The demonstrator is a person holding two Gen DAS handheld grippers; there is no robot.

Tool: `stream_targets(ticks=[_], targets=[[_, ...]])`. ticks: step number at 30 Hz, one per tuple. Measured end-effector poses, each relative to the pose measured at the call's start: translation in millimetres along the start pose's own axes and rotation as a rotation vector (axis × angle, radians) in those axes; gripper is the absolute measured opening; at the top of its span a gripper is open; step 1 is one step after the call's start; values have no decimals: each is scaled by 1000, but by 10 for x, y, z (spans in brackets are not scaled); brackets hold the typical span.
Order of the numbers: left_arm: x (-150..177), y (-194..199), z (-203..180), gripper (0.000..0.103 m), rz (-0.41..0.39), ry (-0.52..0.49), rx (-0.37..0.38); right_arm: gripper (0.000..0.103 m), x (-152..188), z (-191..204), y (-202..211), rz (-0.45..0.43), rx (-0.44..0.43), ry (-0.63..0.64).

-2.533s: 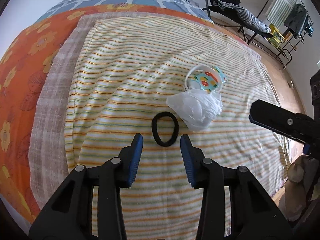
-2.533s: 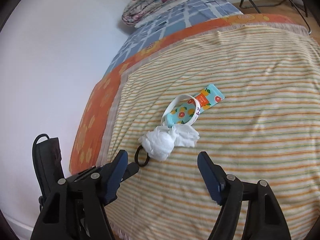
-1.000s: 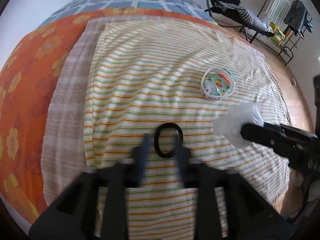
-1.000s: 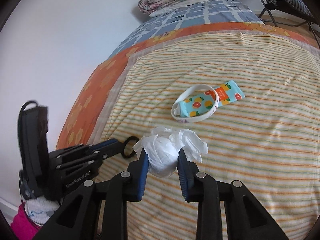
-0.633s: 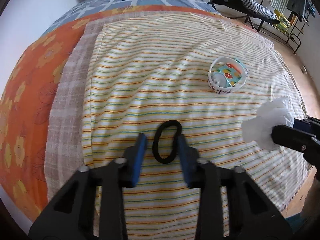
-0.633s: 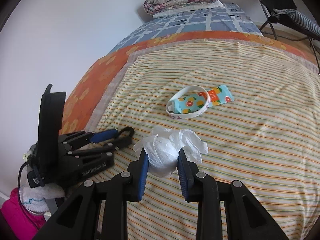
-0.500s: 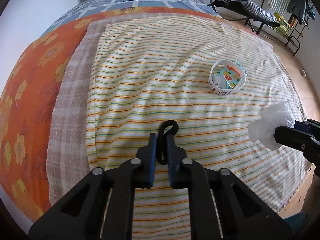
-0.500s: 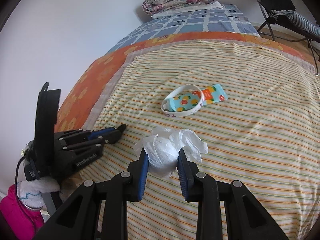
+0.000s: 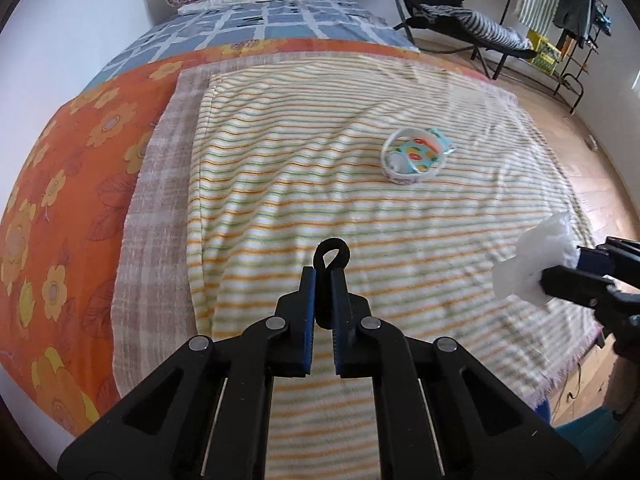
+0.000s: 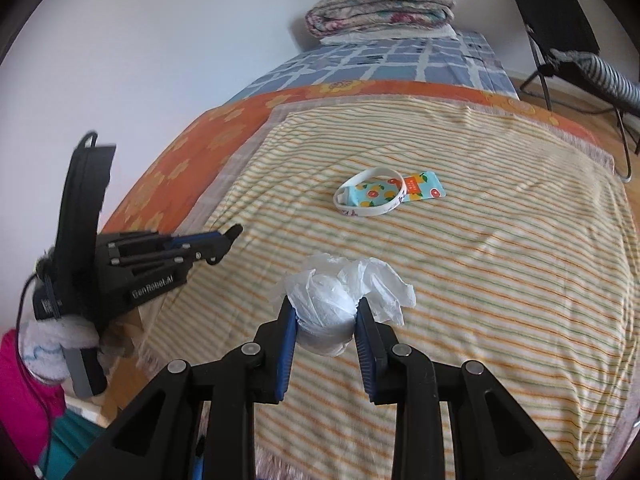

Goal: Collect trash
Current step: 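Carry the hair tie and tissue ball over the blue basket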

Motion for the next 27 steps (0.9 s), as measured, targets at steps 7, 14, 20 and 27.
stream_targets(ticks=[7, 14, 20, 27], targets=[[210, 163, -194, 5, -15, -45, 15, 28, 276, 81, 87, 11, 18, 47], [461, 312, -416, 5, -28, -86, 46, 28, 559, 106, 229, 12, 7, 54], [700, 405, -636, 5, -35, -135, 63, 28, 812, 160, 335, 11, 10, 72], [1007, 416, -819, 5, -24, -170, 77, 29, 1111, 276, 398, 20, 18, 106]])
Point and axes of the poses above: each gripper's, at about its wrist camera, not at the fingertips, and y roughly against the way its jaws point, z to its left, x to its underside, the point moved 1 cm from there along -y, roughly the way its jaws point, and after that the axes turned 15 degrees about z, right-handed, at the moved point
